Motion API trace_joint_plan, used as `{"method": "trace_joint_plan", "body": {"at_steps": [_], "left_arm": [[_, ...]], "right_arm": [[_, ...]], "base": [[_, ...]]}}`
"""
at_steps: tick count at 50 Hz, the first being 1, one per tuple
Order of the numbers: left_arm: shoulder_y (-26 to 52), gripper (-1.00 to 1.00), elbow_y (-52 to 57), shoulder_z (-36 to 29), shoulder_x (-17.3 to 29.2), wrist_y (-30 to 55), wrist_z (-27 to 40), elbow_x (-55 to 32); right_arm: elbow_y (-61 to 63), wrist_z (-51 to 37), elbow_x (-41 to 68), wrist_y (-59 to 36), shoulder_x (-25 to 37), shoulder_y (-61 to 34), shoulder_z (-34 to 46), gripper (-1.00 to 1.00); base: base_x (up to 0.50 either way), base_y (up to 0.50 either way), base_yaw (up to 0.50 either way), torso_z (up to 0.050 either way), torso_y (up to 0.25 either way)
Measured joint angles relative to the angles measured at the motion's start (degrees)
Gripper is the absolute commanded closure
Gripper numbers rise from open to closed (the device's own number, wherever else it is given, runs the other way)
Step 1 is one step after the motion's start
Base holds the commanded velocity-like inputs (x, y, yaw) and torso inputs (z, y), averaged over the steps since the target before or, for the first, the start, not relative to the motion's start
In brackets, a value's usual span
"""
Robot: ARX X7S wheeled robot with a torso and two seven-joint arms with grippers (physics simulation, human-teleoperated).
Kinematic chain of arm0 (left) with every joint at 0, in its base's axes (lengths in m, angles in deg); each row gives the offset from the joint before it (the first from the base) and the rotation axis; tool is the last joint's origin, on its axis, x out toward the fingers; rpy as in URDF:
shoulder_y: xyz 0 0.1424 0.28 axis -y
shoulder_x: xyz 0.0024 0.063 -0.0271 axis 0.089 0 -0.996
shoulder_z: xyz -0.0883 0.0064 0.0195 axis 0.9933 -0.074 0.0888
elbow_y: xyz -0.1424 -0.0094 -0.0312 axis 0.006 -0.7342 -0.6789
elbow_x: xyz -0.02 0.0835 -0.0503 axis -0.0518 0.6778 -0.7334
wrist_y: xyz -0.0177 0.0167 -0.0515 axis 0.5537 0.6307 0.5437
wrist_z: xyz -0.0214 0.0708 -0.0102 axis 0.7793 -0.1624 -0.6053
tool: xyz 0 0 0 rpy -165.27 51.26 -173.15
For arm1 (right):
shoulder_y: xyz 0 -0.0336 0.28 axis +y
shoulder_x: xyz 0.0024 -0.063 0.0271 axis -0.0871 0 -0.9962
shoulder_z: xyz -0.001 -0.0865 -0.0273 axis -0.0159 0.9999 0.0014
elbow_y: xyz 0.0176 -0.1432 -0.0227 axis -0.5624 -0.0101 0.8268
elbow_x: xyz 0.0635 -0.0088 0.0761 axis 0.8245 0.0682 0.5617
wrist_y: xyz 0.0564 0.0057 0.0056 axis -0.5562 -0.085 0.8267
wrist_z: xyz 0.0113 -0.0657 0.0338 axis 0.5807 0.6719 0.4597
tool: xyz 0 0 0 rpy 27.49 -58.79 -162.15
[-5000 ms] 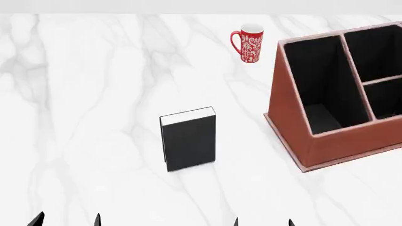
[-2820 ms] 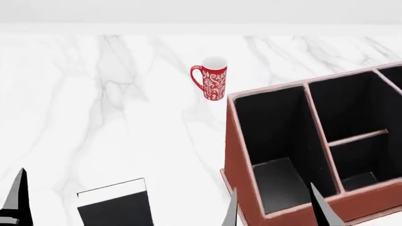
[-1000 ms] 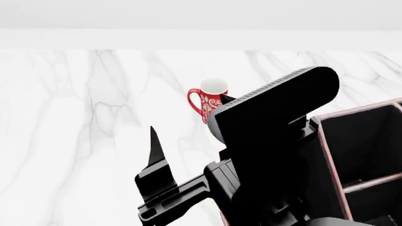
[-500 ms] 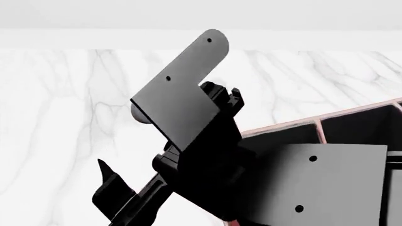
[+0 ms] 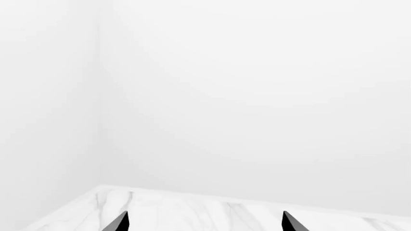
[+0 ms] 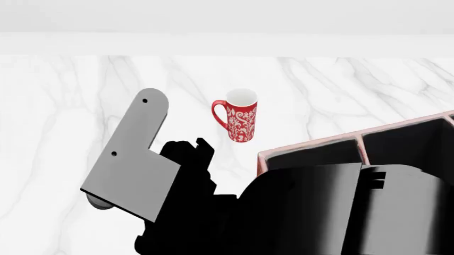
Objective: Pick up the book and place it in the left compartment of the caddy.
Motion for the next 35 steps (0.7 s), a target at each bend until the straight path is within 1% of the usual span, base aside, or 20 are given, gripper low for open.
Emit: {"method": "trace_joint_plan", "body": {"at_steps": [17,35], "left_arm": [[-0.18,-1.00,-0.17,-0.33,0.24,-0.66,0.19,0.28],[-0.59,-1.00,-0.01,-0.74,0.40,-1.31,0.44,0.54]], "right_arm": [[-1.05,4.22,-4.39,1.26,-0.82,-1.11,6.54,-1.00],[-4.92,8.19,-11.92,7.35,-1.97,0.77,12.83,-1.00]], "base": [[0.00,0.00,0.00,0.000,0.000],[0.00,0.00,0.00,0.000,0.000]]}}
